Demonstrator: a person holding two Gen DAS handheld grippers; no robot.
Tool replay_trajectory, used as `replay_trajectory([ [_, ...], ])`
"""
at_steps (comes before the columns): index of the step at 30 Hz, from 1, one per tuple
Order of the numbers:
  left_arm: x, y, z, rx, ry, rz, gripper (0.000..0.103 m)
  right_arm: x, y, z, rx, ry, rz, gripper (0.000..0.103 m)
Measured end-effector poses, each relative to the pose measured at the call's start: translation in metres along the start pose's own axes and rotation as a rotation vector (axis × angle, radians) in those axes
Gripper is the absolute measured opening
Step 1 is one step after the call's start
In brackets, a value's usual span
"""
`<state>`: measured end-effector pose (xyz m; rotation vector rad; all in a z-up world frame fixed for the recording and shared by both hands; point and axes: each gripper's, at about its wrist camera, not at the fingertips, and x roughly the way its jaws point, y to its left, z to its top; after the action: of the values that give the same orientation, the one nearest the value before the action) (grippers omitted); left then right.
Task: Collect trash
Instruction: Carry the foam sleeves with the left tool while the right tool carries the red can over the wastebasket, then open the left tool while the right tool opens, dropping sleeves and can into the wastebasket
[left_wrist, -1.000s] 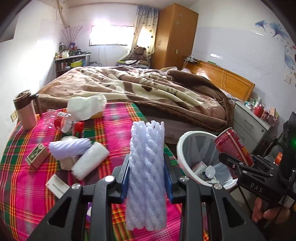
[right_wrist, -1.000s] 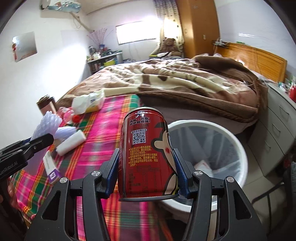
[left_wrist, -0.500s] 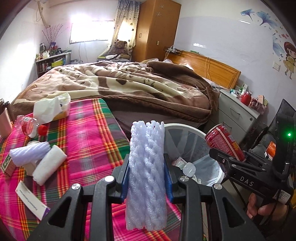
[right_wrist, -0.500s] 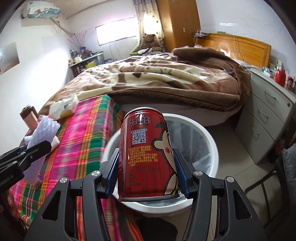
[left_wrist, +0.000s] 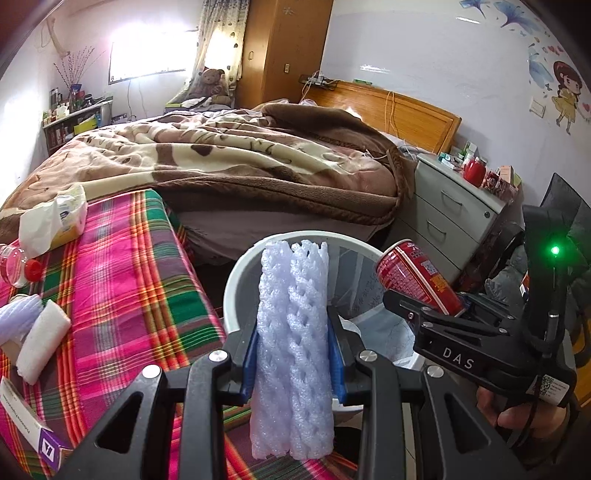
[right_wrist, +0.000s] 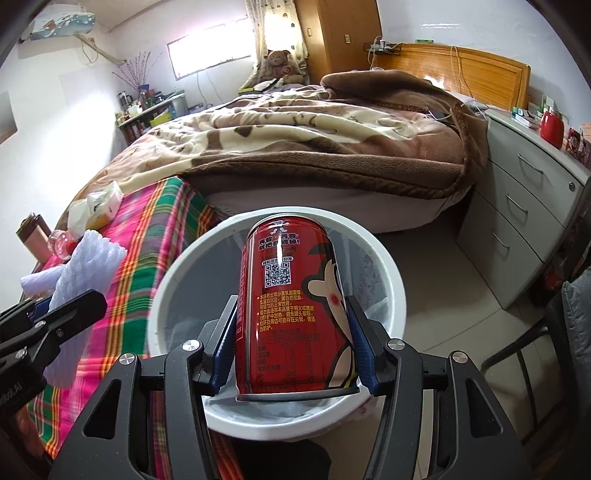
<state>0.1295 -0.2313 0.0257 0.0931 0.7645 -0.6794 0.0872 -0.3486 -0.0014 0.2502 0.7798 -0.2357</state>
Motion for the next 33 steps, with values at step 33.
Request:
replay_trajectory([
  [33,0.001,0.007,-0.004,-0.033,0.021,0.028,0.071,0.005,-0.007,0.004,0.017,-0.001,-0.022,0.060],
])
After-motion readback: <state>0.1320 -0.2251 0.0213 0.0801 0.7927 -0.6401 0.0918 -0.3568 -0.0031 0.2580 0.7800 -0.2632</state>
